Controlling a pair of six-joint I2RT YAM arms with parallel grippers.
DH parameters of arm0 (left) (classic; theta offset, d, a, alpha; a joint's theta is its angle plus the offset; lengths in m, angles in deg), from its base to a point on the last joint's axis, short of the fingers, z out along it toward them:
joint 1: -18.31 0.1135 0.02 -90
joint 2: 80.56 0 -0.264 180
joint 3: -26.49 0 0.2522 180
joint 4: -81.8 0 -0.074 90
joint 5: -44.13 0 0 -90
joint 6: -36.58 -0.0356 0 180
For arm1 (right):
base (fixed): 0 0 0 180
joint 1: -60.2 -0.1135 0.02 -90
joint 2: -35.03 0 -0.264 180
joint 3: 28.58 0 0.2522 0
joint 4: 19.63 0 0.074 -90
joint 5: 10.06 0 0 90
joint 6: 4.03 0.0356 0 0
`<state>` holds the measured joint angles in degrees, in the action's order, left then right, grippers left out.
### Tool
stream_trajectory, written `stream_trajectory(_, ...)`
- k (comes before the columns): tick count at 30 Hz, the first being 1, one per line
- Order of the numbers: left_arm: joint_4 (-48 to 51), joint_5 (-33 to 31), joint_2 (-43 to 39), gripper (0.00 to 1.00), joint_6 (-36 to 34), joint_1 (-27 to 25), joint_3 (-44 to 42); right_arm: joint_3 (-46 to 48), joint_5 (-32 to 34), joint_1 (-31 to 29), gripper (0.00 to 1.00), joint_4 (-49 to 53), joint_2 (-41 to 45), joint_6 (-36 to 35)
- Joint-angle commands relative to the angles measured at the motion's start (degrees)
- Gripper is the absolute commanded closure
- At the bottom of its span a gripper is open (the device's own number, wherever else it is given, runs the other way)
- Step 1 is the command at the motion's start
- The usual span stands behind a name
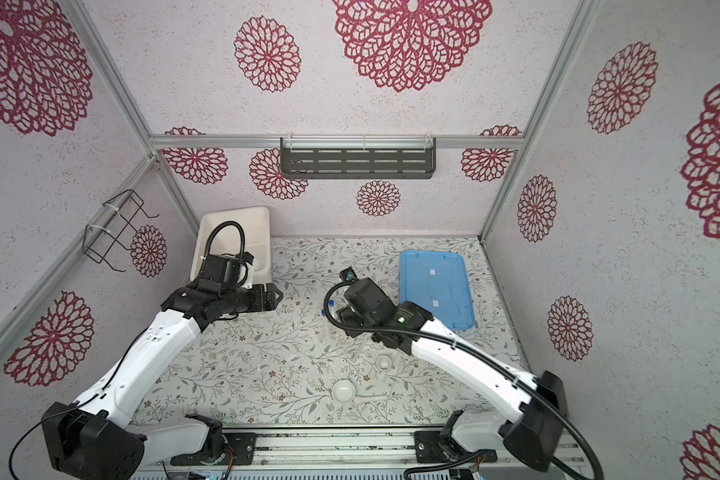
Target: Organize the chemistry lab equipment
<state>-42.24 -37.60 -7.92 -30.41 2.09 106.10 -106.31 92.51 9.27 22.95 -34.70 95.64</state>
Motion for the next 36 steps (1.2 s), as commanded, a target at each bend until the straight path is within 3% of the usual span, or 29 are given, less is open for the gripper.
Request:
stream_trajectory(1,-1.3,-0.6,-0.6,0.13,0.4,-0.3,1.0,8.6,-7.1,1.0,0.01,-10.6,5.1,-13.8)
stream_trajectory(7,-0.5,-1.1,-0.5,0.13,0.4,-0.2,1.3,13.9,-13.6,5.2,0.01,-8.5,5.7,-23.5)
stream_trajectory(14,-0.8,-1.7,-1.2,0.13,0.6,-0.2,0.2,13.2,-21.3,7.6,0.01,-3.9,-2.9,-25.5)
stream_trajectory(18,-0.8,-2.1,-1.3,0.13,0.3,-0.2,0.1,14.2,-16.0,7.8,0.01,-6.5,-7.7,-24.2)
stream_trajectory(36,-0.4,-5.0,-2.6,0.12,-1.8,0.2,-0.5,14.7,-20.1,8.3,0.01,-11.1,-18.3,-24.8)
